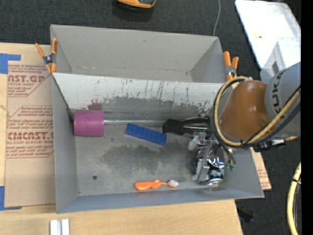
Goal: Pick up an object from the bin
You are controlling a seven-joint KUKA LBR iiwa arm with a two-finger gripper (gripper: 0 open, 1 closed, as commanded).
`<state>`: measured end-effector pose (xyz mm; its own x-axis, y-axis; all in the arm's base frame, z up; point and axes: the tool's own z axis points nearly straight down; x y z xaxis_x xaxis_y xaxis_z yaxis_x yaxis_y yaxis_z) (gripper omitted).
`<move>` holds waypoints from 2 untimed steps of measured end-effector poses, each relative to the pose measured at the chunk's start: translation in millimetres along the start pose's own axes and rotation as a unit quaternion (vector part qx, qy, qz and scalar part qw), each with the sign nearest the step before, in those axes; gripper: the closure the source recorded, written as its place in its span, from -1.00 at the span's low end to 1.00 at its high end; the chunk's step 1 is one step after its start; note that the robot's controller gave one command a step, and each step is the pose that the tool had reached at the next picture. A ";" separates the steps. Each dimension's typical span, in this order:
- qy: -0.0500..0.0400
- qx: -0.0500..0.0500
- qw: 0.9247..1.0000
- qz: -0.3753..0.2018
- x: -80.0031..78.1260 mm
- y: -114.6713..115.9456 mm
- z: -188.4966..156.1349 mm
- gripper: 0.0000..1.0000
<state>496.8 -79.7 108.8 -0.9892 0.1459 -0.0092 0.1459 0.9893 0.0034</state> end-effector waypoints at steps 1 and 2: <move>0.003 0.000 1.000 0.022 -18.1 -52.4 31.5 1.00; 0.003 0.000 1.000 0.022 -18.1 -52.5 31.4 1.00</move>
Offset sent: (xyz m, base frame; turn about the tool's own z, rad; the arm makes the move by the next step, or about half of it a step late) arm 0.0000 0.0000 0.0000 0.0000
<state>507.3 -134.3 77.3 -0.9819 0.1891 -0.0026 0.1891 0.9819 0.0044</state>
